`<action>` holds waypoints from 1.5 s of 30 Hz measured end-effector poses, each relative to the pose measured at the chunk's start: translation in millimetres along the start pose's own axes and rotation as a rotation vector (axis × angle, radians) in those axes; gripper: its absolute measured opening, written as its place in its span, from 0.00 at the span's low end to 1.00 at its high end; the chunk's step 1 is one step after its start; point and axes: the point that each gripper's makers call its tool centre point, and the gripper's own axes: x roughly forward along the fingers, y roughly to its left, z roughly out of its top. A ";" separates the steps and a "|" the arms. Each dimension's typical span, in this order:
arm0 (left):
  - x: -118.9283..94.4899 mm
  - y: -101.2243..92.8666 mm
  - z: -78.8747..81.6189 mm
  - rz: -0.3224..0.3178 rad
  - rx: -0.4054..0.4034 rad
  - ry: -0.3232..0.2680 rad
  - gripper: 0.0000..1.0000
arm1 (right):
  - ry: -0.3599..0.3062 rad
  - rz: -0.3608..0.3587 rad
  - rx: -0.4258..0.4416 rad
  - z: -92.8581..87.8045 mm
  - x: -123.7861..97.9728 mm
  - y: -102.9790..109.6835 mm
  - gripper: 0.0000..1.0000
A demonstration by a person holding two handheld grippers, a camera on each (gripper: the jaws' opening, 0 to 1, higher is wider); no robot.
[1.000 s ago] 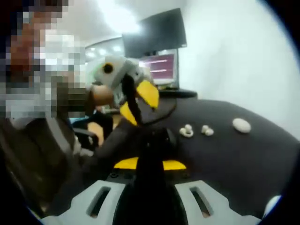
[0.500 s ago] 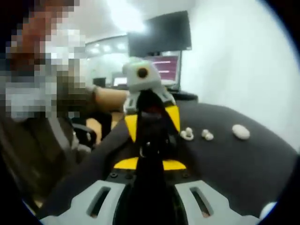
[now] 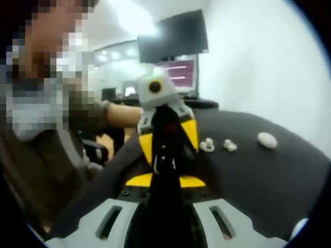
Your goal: Pick up three earphones and place each one into its charging case using tactile feedback, ensure that each earphone is properly inserted and securely positioned inside the case.
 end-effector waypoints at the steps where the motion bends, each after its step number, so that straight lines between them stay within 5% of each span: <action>1: -0.5 0.2 0.5 0.001 0.006 -0.002 0.28 | 0.000 0.000 0.001 0.0 0.0 0.1 0.18; 22: 1.2 -4.0 10.8 0.039 0.163 -0.037 0.23 | -0.001 0.043 0.125 -3.5 -1.8 0.0 0.18; 27: -3.0 -4.6 17.2 0.040 0.194 -0.073 0.10 | 0.007 0.037 0.155 -5.1 -1.8 -3.3 0.18; 33: -4.0 -4.8 18.2 0.022 0.165 -0.090 0.11 | 0.003 0.047 0.169 -4.8 -3.7 -2.8 0.18; 42: -6.2 -8.1 17.5 -0.005 0.127 -0.089 0.28 | 0.002 0.048 0.180 -4.8 -3.2 -2.4 0.18; 45: -5.6 -1.3 3.7 0.036 0.173 -0.014 0.28 | 0.000 0.074 0.293 -3.5 -2.6 -3.2 0.18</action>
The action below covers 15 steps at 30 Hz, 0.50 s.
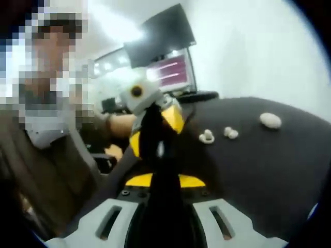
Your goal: Pick up three earphones and place each one into its charging case using tactile feedback, ensure that each earphone is properly inserted and securely positioned inside the case.
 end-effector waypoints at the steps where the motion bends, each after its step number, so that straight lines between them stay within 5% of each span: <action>1: 2.8 0.1 -6.0 0.007 0.028 0.037 0.28 | -0.002 0.008 0.052 1.5 0.2 -1.2 0.18; 3: 8.8 -5.5 -14.0 -0.009 0.075 0.083 0.29 | -0.007 0.031 0.174 4.9 0.2 -4.3 0.18; 4: 11.1 -4.6 -10.5 0.009 0.068 0.058 0.29 | -0.006 0.042 0.186 5.2 0.7 -5.1 0.18; 11: 11.6 0.5 -7.6 0.056 0.152 0.048 0.36 | -0.007 0.029 0.193 5.9 3.1 -5.3 0.18; 15: 13.9 -2.5 -10.0 0.035 0.131 0.047 0.29 | -0.004 0.005 0.209 6.1 2.6 -6.4 0.18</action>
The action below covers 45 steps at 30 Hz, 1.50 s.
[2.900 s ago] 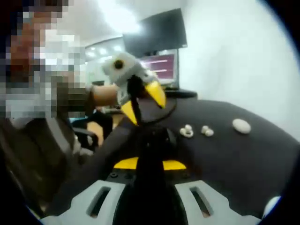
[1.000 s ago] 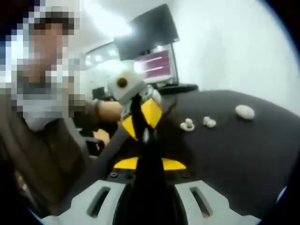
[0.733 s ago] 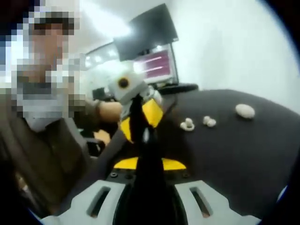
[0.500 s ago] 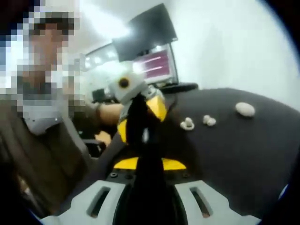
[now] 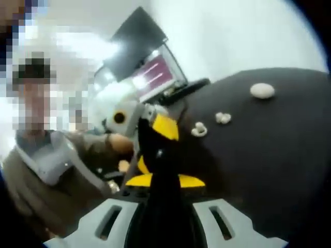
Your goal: Pick up three earphones and place each one into its charging case using tactile feedback, ensure that each earphone is properly inserted and securely positioned inside the case.
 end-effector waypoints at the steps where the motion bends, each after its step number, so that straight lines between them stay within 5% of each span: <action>1: 0.6 0.3 -0.3 0.000 -0.004 -0.001 0.29 | 0.001 -0.010 -0.010 -0.4 0.4 -0.2 0.18; 7: 3.1 1.5 -0.9 0.008 -0.021 0.004 0.28 | 0.012 -0.040 -0.013 -0.1 0.6 -1.1 0.18; 10: 2.7 4.0 -1.0 -0.006 -0.126 -0.005 0.26 | 0.014 -0.057 -0.012 -0.4 -0.2 -1.1 0.19; 13: 2.7 9.3 0.6 -0.018 -0.172 -0.025 0.23 | -0.064 -0.109 -0.008 8.7 -5.8 -9.4 0.26; 17: 5.5 8.9 -1.3 -0.018 -0.126 -0.031 0.27 | -0.126 -0.065 0.128 18.8 -8.0 -4.5 0.19; 19: 8.1 8.3 -10.1 -0.004 -0.078 0.018 0.30 | -0.132 -0.098 0.199 17.6 -11.4 -13.7 0.18; 26: 9.2 11.9 -8.8 0.007 -0.097 0.006 0.30 | -0.150 -0.166 0.399 14.7 -13.3 -19.5 0.19; 28: 10.1 12.0 -8.6 0.004 -0.103 0.004 0.30 | -0.113 -0.203 0.361 9.8 -13.4 -21.2 0.21; 31: 10.1 13.1 -11.0 -0.007 -0.155 0.018 0.30 | -0.103 -0.250 0.109 8.1 -13.8 -16.2 0.23; 34: 10.9 13.4 -14.2 -0.031 -0.229 0.030 0.30 | -0.114 -0.288 -0.023 8.5 -25.1 -18.5 0.24; 39: 13.8 14.7 -18.1 -0.089 -0.338 0.053 0.30 | -0.136 -0.301 -0.048 6.0 -44.8 -18.7 0.24; 42: 16.9 13.7 -24.0 -0.132 -0.471 0.098 0.31 | -0.142 -0.328 -0.045 3.3 -53.6 -27.1 0.24; 45: 20.6 15.1 -29.7 -0.134 -0.503 0.116 0.31 | -0.154 -0.335 -0.044 3.3 -53.4 -27.3 0.24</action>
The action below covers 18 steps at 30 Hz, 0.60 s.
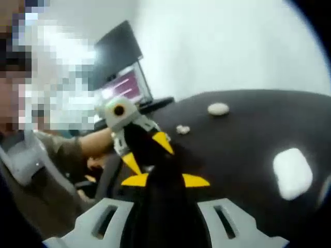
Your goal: Pick up three earphones and place each one into its charging case using tactile feedback, ensure that each earphone is properly inserted and securely positioned inside the case.
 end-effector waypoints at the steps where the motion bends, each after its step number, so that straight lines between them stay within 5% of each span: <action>1: -0.9 -1.3 -0.1 -0.002 -0.002 -0.004 0.31 | -0.004 -0.001 -0.003 0.7 0.3 -0.2 0.24; 6: -11.1 -2.2 5.2 0.014 0.032 -0.042 0.35 | -0.009 -0.015 -0.046 3.3 1.6 -0.1 0.25; 7: -16.9 0.1 18.7 0.032 0.035 -0.117 0.37 | -0.018 -0.020 -0.062 4.4 1.5 1.1 0.26; 9: -45.3 8.9 56.1 0.064 -0.046 -0.357 0.36 | -0.040 -0.023 -0.102 8.3 1.3 5.4 0.30; 12: -90.4 42.7 81.8 0.199 -0.128 -0.547 0.34 | -0.045 -0.013 -0.162 8.8 6.8 13.9 0.40; 15: -132.4 97.5 67.7 0.489 -0.168 -0.569 0.21 | 0.010 -0.020 -0.232 2.2 17.6 12.9 0.45; 18: -143.9 104.7 67.2 0.475 -0.244 -0.617 0.26 | 0.065 -0.023 -0.302 -3.1 30.2 12.4 0.46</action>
